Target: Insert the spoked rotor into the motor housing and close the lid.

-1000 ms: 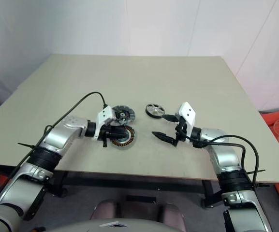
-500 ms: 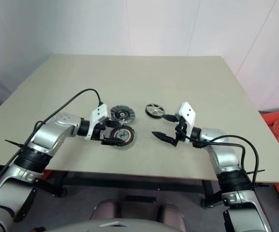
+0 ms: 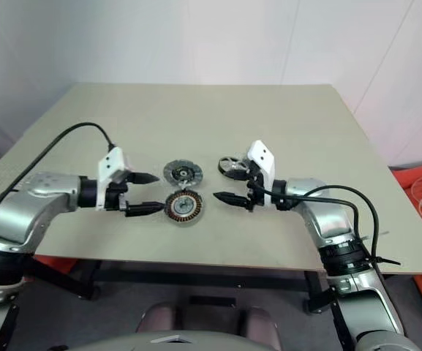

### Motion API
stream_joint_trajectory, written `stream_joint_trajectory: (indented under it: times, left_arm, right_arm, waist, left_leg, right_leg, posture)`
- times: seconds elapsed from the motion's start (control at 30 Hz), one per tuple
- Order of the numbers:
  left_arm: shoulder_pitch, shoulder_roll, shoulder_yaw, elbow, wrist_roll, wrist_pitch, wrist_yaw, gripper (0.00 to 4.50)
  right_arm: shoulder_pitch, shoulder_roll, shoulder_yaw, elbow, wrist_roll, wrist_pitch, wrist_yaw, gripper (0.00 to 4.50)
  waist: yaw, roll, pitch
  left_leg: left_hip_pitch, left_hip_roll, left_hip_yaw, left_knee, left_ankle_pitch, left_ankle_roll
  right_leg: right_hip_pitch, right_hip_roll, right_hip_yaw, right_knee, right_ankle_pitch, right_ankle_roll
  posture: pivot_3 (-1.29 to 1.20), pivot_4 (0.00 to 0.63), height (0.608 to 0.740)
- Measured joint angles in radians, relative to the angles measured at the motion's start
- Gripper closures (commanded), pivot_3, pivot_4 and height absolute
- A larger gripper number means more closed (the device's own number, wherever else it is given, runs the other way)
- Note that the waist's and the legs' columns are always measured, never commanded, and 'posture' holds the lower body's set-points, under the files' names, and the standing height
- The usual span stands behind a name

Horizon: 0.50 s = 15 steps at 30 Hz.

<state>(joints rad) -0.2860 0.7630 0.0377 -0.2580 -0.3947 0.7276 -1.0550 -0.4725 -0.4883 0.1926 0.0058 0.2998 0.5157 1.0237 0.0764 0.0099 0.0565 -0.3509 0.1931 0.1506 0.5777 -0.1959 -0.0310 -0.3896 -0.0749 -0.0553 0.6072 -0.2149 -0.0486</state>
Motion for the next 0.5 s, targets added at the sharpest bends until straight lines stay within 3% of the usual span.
stream_joint_trajectory:
  times: [0.23,0.5]
  left_arm:
    - [0.117,0.066,0.116,0.057,0.023,-0.051,0.059,0.0]
    - [0.133,0.047,0.13,0.164,0.056,-0.141,0.14,0.0]
  right_arm:
    - [-0.18,0.016,0.153,-0.005,-0.107,0.136,-0.023,4.47]
    - [-0.265,0.081,0.265,0.087,-0.17,0.185,-0.029,4.47]
  waist:
    - [-0.007,0.0,0.0]
    - [-0.005,-0.003,0.001]
  left_leg:
    - [0.001,0.0,-0.001,0.0,0.001,-0.002]
    - [0.0,0.0,-0.001,0.0,0.001,-0.002]
  right_leg:
    - [0.0,0.0,0.0,0.001,0.0,0.0]
    - [0.0,0.0,0.0,0.001,0.0,0.0]
  posture:
    - [0.0,0.0,0.74]
    - [0.0,0.0,0.74]
